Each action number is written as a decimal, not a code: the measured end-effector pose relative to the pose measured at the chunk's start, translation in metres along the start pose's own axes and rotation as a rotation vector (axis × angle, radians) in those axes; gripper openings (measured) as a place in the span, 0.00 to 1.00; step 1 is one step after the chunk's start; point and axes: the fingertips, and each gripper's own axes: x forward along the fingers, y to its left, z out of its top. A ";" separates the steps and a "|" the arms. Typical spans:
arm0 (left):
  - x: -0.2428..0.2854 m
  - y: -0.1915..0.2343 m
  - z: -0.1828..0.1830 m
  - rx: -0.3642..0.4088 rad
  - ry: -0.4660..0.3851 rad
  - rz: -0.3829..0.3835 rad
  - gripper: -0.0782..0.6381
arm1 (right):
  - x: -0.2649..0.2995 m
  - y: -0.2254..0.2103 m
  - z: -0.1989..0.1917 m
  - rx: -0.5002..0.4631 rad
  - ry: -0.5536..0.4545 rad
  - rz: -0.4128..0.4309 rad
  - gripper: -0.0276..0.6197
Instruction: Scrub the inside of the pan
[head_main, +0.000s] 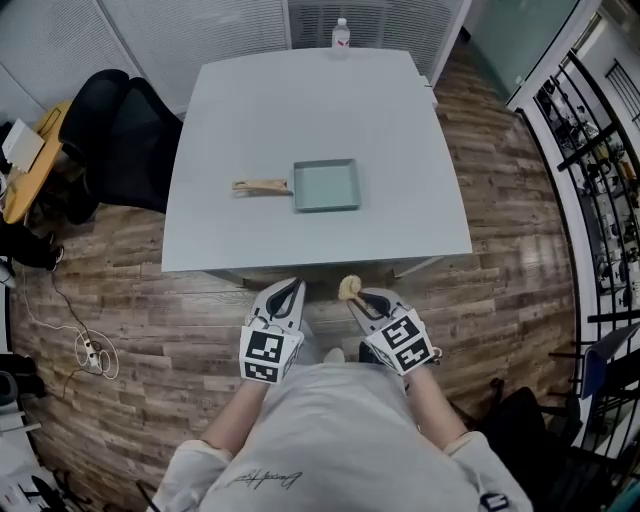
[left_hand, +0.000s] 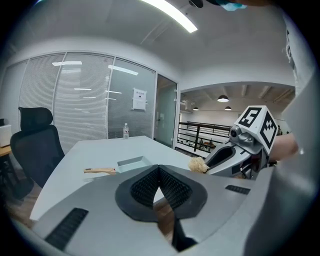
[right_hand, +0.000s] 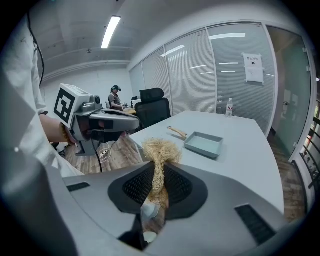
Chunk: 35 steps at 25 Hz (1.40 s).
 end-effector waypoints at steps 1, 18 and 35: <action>0.006 0.008 0.002 -0.003 0.000 -0.003 0.12 | 0.006 -0.004 0.005 0.000 0.003 -0.002 0.15; 0.089 0.135 0.053 0.055 0.006 -0.141 0.13 | 0.113 -0.074 0.105 0.033 0.023 -0.090 0.15; 0.111 0.177 0.049 0.002 0.035 -0.124 0.13 | 0.140 -0.101 0.127 -0.005 0.090 -0.067 0.15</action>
